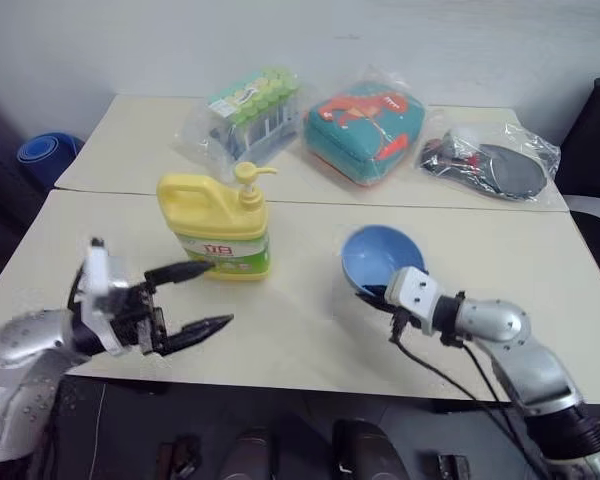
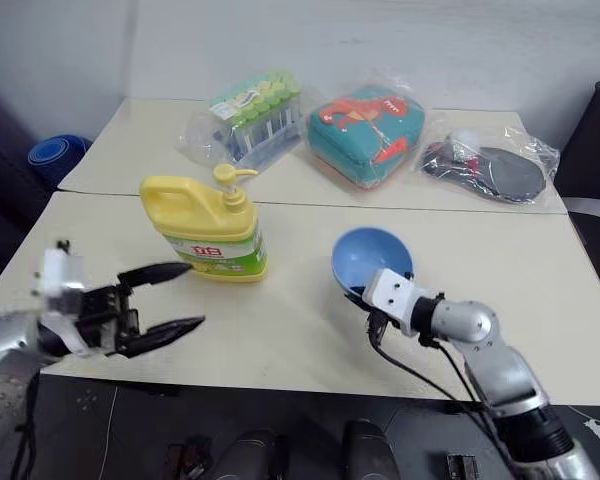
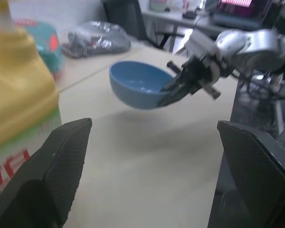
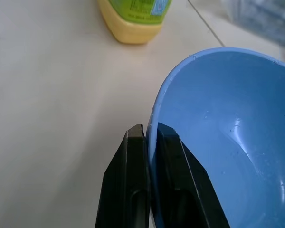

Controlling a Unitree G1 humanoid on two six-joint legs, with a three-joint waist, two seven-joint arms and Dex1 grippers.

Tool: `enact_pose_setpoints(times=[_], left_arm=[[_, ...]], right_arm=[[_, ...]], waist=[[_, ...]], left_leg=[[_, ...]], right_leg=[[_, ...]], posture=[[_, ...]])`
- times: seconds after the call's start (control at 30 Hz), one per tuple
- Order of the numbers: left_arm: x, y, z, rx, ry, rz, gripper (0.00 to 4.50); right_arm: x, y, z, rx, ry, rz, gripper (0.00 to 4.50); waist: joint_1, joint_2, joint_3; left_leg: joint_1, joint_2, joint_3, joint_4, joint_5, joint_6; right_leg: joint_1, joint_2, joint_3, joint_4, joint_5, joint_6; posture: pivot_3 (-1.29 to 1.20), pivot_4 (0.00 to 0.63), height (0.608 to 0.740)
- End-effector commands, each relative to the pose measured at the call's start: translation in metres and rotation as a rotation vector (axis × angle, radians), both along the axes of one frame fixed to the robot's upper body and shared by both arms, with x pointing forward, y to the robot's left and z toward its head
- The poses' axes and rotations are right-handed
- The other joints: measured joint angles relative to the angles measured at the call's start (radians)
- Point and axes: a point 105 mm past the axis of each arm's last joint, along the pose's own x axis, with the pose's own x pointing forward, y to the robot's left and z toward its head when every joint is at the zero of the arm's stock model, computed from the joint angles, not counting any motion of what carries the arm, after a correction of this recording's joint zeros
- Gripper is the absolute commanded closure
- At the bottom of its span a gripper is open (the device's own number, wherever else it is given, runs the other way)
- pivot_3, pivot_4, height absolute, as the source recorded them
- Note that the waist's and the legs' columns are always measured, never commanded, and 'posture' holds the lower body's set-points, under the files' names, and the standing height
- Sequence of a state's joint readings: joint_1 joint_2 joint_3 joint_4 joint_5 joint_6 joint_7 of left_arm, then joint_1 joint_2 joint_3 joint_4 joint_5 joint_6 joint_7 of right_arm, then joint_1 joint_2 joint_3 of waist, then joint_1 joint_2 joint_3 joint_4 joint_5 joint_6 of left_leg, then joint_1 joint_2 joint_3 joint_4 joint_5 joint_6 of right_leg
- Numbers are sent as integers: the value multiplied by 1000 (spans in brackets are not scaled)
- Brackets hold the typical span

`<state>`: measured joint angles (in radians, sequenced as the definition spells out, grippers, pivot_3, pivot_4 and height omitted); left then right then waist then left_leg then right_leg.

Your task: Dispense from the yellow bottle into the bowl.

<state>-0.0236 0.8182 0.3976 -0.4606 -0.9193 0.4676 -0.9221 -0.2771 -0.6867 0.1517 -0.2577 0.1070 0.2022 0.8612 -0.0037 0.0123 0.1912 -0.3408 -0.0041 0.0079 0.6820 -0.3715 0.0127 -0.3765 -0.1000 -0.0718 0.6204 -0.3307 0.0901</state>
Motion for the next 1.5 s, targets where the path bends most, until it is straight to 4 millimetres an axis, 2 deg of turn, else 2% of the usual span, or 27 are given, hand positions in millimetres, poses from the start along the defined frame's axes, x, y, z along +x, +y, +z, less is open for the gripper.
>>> enact_pose_setpoints(times=[0.03,0.1,0.2,0.37,0.5,0.63,0.87,1.07,1.23,1.4,1.5], left_arm=[[8,-3,47,-74,-89,11,187],[26,-5,68,-94,-126,71,627],[57,-20,89,-62,-192,131,1546],[90,-52,96,-48,-219,152,3146],[108,-62,95,-13,-252,183,4433],[114,-68,92,-23,-214,186,4474],[121,-64,75,53,-113,246,4474],[117,-63,94,-19,-137,241,4474],[115,-58,102,-15,-164,262,4474],[113,-54,98,26,-151,270,4474],[116,-52,86,78,-138,299,4474]], right_arm=[[6,8,45,-12,-88,79,4497],[11,14,59,-26,-71,114,4500],[19,27,83,-50,-71,172,4500],[27,50,98,-83,-35,239,4500],[30,67,107,-77,-36,290,4500],[33,81,115,-64,-26,312,4500],[37,94,128,-37,-35,313,4500],[32,97,127,-49,-4,339,4500],[32,95,123,-59,21,338,4500],[29,98,122,-61,30,349,4500],[27,102,125,-53,32,361,4500]], waist=[[0,0,0],[0,0,0],[2,-1,1],[0,-2,0],[-8,-2,0],[-22,-2,0],[-24,-2,0],[-24,-2,0],[-24,-2,0],[-25,-2,0],[-25,-2,0]], left_leg=[[0,0,0,0,0,0],[0,0,0,0,0,0],[-2,0,-2,1,1,-1],[-9,-2,-3,2,1,-1],[-29,-2,-3,10,2,0],[-34,-3,-2,14,2,-1],[-33,-3,-1,18,6,-2],[-33,-3,-1,17,6,-2],[-33,-3,-1,17,6,-2],[-33,-3,-1,17,6,-2],[-33,-3,-1,17,6,-2]], right_leg=[[0,0,0,0,0,0],[0,0,-1,0,0,0],[0,2,-3,2,1,1],[-6,3,-6,2,1,2],[-24,4,-9,8,2,3],[-32,3,-16,17,2,4],[-32,0,-10,22,2,4],[-32,1,-6,23,2,4],[-33,1,-6,23,2,4],[-33,1,-6,23,2,4],[-33,1,-5,23,2,4]], posture=[[0,150,740],[0,150,740],[0,150,740],[0,150,740],[0,150,740],[0,150,740],[0,150,740],[0,150,740],[0,150,740],[0,150,740],[0,150,740]])
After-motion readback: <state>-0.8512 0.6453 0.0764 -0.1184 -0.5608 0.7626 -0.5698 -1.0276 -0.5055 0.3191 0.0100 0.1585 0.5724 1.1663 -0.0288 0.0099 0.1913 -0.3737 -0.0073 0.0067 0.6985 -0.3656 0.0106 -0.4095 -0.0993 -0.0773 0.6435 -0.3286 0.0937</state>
